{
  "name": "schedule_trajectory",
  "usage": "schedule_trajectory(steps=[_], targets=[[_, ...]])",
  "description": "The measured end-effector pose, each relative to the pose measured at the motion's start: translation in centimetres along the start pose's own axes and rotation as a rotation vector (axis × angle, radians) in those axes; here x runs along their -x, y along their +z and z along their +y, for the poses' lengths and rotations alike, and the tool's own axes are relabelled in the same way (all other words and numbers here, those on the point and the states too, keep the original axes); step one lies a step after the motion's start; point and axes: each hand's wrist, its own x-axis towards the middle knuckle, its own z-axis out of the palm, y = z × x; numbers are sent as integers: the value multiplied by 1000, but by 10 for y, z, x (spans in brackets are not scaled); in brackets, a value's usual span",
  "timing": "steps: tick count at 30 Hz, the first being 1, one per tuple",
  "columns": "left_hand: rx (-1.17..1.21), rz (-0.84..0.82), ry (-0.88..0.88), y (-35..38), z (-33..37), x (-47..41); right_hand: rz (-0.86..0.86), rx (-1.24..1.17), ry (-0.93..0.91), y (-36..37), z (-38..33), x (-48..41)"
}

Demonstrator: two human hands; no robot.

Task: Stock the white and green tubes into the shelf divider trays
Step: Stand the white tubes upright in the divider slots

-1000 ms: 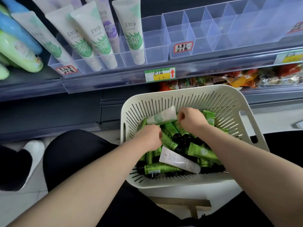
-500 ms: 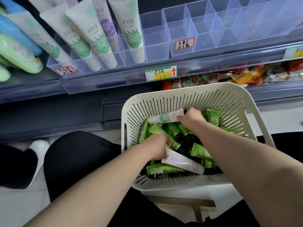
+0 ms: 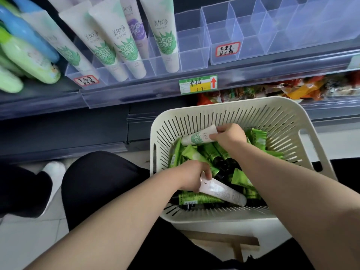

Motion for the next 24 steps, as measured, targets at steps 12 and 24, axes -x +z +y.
schedule_trajectory(steps=[12,24], targets=[[-160,-74,112,9,10,10,197,-45,-393,-96,4,77],[-526,14,355,10,60,12,271,52,-351,-100,38,81]])
